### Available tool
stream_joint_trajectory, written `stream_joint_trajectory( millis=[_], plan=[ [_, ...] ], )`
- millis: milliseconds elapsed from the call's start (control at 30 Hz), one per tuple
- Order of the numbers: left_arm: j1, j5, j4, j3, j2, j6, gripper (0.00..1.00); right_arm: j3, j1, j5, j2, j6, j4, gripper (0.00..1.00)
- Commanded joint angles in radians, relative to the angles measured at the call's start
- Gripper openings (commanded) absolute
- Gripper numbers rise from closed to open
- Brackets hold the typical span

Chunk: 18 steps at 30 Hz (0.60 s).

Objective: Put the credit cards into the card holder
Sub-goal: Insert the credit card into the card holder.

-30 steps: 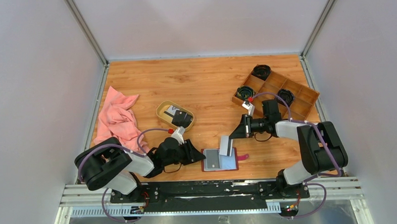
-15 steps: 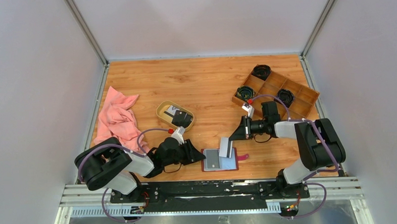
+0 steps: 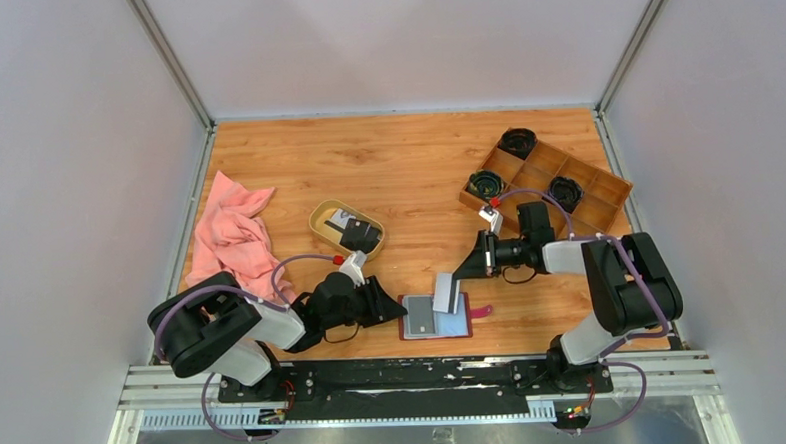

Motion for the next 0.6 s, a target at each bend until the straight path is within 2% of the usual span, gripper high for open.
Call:
stream_joint_trajectory(
  millis=[0,567],
  plan=[
    [-0.007,-0.046,-0.182,-0.033,0.04,0.044,0.38,-0.031,0.004,-0.021,-0.025,0.005,0.005,0.0],
    [-0.007,-0.044,-0.181,-0.03,0.044,0.045,0.38,-0.041,0.017,-0.026,-0.015,0.027,0.027,0.0]
  ],
)
